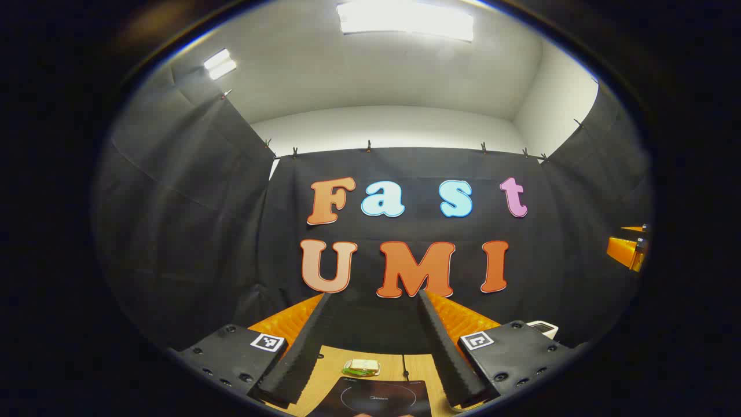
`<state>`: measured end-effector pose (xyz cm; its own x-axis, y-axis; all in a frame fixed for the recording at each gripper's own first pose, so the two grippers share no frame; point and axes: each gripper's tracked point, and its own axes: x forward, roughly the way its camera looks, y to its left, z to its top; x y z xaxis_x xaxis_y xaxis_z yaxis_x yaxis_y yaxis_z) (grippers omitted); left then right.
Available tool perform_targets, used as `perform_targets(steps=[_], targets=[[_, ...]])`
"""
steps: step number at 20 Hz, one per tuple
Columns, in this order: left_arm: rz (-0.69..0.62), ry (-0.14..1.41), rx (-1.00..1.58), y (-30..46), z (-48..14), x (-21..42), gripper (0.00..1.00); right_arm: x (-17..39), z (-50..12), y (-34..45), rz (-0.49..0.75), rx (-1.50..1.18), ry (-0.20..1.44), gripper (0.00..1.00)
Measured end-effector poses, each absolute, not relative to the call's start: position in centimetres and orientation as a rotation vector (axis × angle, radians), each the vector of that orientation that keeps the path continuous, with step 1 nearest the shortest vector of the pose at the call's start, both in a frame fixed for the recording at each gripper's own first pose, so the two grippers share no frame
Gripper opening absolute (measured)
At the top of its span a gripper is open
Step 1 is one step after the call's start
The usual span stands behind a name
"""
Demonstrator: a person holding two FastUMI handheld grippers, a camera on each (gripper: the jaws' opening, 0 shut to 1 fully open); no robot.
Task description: First push the handle of the pot to place it horizontally, then grasp the pot with both hands and set it on the induction cooktop.
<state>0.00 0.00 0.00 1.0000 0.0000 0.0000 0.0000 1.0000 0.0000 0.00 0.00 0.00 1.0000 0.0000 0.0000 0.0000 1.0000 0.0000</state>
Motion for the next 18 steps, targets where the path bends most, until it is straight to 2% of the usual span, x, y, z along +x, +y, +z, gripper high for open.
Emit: perform_targets(steps=[18], targets=[[0.022, 0.009, 0.035, 0.8, -0.5, -0.2, 0.97, 0.3, -0.2, 1.0, 0.018, 0.014, -0.01, 0.94]])
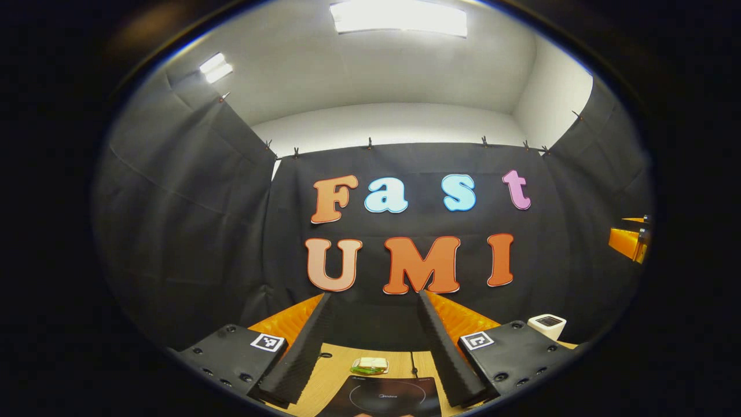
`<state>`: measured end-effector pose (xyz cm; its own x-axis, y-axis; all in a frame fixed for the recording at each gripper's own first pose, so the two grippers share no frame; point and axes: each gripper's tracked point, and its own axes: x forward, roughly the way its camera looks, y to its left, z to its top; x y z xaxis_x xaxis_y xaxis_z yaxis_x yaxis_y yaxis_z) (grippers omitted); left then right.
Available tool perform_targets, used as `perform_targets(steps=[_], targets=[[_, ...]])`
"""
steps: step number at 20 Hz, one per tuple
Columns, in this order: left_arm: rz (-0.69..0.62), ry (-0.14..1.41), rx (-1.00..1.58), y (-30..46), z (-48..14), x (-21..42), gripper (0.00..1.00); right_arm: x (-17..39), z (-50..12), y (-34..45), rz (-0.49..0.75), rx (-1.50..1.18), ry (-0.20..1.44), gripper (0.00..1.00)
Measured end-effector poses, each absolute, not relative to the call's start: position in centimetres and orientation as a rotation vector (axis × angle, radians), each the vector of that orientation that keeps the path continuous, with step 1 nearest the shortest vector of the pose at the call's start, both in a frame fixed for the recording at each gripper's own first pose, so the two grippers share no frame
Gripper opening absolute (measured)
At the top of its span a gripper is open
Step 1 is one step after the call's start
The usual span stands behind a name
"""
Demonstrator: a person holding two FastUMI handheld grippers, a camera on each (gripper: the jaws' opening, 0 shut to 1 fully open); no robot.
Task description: First push the handle of the pot to place it horizontally, then grasp the pot with both hands and set it on the induction cooktop.
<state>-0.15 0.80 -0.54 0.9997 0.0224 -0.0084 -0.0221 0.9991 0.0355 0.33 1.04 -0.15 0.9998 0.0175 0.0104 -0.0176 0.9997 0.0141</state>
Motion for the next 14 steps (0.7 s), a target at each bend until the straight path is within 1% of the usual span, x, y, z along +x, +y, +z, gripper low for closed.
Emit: perform_targets(steps=[14], targets=[[0.012, 0.017, 0.028, 0.5, -1.0, -0.1, 0.97, -0.2, -2.2, 0.1, 0.003, 0.041, 0.04, 0.94]])
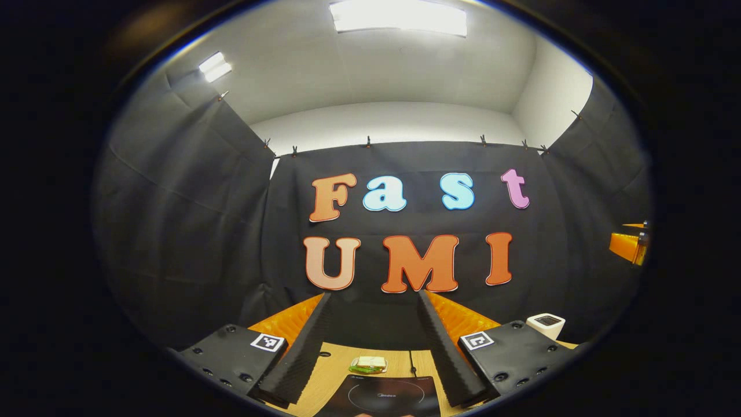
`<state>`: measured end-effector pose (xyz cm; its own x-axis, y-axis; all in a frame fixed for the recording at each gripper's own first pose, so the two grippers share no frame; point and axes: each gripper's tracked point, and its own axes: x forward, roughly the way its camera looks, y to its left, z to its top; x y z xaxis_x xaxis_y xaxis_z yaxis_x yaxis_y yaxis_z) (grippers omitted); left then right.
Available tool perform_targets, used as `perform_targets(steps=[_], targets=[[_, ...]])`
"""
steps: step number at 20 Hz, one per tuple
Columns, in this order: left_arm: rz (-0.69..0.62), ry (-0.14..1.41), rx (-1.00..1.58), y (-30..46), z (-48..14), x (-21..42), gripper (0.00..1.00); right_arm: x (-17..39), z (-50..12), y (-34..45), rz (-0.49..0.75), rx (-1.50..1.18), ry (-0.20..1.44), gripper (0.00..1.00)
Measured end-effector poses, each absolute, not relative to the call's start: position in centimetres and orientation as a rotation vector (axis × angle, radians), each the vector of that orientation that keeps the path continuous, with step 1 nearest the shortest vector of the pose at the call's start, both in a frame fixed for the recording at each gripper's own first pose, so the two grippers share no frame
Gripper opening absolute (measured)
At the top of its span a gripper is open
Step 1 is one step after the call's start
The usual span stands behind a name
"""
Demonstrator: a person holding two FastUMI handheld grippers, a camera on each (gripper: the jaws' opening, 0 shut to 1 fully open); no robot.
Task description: First push the handle of the pot to place it horizontally, then grasp the pot with both hands and set it on the induction cooktop.
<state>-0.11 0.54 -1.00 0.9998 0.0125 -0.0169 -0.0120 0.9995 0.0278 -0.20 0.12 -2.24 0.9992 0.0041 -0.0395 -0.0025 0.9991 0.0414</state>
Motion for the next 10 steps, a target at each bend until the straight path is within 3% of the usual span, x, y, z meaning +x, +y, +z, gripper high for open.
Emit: perform_targets(steps=[7, 10], targets=[[0.012, 0.029, 0.027, 0.5, -1.7, 0.0, 0.97, -0.9, -7.1, 0.0, 0.005, 0.046, 0.157, 0.92], [-0.01, 0.048, 0.028, -0.1, -2.4, 0.1, 0.97, -1.5, -9.8, 0.1, 0.02, 0.079, 0.216, 0.85]])
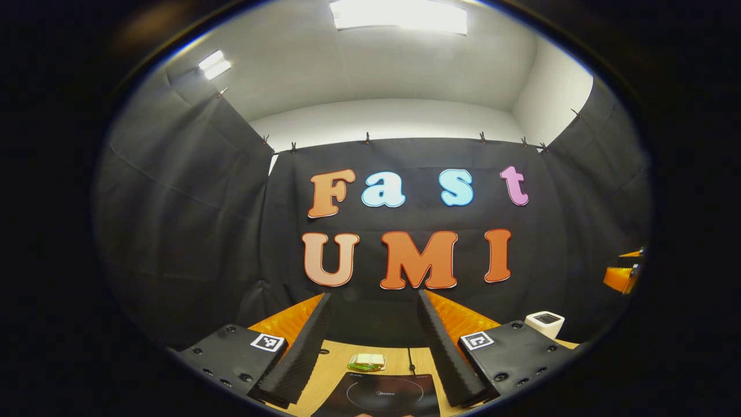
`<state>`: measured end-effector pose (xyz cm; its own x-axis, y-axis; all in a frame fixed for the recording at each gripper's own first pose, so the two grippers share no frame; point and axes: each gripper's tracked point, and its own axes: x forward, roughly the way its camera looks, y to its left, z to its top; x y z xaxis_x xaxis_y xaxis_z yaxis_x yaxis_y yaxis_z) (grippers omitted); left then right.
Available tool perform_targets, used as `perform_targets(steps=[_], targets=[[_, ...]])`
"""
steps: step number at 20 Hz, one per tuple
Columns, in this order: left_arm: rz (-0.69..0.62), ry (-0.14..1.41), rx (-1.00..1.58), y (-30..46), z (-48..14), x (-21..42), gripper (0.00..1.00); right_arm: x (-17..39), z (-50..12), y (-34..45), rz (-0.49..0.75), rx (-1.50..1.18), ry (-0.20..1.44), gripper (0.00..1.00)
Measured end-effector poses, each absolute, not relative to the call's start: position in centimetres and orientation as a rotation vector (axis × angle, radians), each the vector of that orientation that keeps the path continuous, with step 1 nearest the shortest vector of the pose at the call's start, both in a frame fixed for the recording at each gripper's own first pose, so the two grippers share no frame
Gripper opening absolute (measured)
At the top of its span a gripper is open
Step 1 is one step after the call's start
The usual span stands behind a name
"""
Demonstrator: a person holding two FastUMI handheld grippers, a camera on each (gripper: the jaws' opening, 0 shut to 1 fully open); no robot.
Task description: First push the handle of the pot to place it horizontally, then grasp the pot with both hands and set it on the induction cooktop.
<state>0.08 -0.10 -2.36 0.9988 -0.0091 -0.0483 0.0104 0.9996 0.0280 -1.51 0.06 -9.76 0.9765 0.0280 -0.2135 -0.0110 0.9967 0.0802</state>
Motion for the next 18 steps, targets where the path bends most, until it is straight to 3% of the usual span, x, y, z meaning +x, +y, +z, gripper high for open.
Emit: perform_targets(steps=[7, 10, 11, 13, 18], targets=[[-0.005, 0.073, 0.017, 0.2, -3.2, 0.4, 0.97, -3.6, -17.0, 0.7, 0.065, 0.157, 0.415, 0.58], [-0.036, 0.097, -0.011, -0.6, -3.9, 0.4, 0.97, -4.9, -19.7, 1.9, 0.108, 0.2, 0.508, 0.41], [-0.05, 0.106, -0.016, -1.0, -4.1, 0.3, 0.92, -5.5, -20.6, 2.2, 0.121, 0.205, 0.537, 0.39], [-0.055, 0.118, -0.016, -1.0, -4.3, 0.5, 0.97, -6.4, -22.2, 2.6, 0.136, 0.207, 0.585, 0.29], [-0.048, 0.125, -0.014, -0.9, -4.6, 0.7, 0.97, -8.3, -25.5, 3.4, 0.16, 0.239, 0.682, 0.13]])
